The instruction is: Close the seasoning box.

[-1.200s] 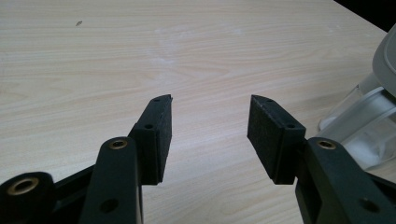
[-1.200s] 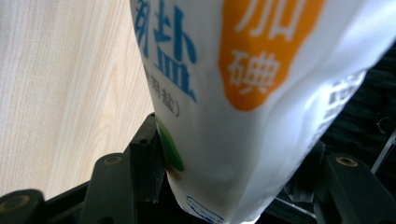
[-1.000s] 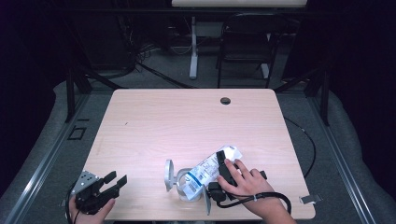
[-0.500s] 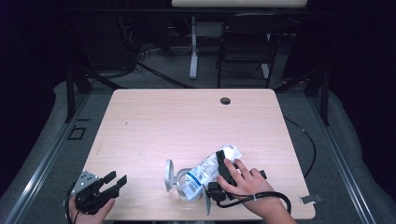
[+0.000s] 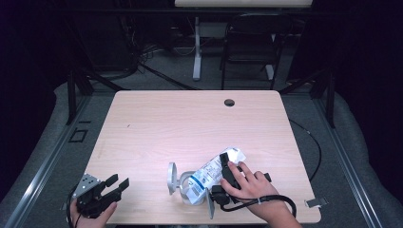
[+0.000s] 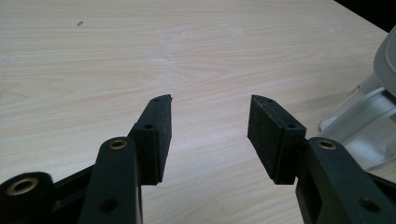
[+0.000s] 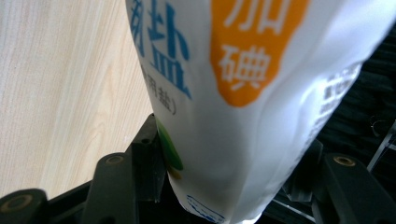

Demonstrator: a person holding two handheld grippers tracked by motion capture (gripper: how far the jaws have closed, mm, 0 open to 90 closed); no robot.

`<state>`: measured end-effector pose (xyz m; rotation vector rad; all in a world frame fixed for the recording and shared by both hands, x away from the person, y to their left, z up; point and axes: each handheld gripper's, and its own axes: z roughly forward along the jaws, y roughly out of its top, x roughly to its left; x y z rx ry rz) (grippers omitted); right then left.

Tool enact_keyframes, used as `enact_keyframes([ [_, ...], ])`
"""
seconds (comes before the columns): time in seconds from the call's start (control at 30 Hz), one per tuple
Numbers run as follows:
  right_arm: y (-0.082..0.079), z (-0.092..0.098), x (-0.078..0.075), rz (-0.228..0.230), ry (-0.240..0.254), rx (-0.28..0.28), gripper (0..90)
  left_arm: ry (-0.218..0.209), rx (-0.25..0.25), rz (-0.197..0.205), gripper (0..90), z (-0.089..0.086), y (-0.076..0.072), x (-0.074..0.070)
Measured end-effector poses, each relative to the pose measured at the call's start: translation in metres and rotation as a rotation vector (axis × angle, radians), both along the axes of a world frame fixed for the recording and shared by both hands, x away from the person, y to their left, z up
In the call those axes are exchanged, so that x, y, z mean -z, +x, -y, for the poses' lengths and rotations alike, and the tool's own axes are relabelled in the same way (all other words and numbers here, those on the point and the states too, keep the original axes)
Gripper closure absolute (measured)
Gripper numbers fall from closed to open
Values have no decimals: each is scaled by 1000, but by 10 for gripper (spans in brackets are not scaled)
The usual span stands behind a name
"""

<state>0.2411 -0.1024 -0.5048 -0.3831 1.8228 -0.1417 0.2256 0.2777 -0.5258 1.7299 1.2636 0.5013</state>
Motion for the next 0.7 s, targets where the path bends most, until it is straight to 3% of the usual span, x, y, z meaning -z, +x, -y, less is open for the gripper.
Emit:
enact_keyframes([
  [0.7,0,0,-1,3,-2,-6,446,3,0,-2,500,0,0,0],
])
